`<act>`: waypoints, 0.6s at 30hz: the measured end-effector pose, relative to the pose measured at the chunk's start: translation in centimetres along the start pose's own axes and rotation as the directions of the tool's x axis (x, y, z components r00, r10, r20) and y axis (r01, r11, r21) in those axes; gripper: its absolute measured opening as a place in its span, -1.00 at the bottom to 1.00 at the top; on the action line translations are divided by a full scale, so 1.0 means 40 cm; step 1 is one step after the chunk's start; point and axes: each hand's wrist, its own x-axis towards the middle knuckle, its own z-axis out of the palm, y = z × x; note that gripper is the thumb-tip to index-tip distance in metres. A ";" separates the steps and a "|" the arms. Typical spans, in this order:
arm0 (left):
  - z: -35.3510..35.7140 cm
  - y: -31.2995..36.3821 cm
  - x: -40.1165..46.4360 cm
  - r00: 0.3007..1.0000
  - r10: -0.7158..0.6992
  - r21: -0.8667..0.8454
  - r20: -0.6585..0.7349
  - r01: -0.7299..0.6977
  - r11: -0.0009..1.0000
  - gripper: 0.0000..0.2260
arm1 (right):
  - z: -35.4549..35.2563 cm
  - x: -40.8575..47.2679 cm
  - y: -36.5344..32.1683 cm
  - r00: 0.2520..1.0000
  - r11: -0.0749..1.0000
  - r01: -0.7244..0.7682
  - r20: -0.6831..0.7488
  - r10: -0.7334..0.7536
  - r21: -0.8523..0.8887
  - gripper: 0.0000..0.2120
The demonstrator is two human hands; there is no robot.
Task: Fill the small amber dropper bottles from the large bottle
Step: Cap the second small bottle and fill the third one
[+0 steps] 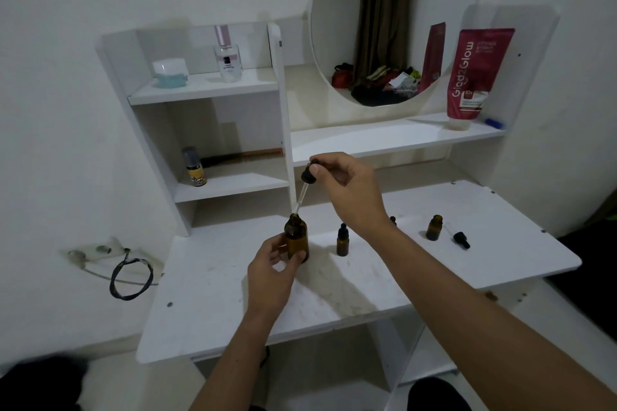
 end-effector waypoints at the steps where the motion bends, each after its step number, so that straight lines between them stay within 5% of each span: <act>1: 0.001 -0.003 0.001 1.000 0.002 0.002 -0.009 -0.002 1.000 -0.64 | 0.006 0.000 0.004 1.000 1.000 -0.002 0.007 0.002 -0.007 -0.83; 18: 0.008 -0.010 0.001 1.000 0.017 0.068 -0.026 -0.016 0.998 -0.69 | 0.056 -0.039 0.097 0.980 0.964 -0.012 0.186 0.063 -0.267 -0.80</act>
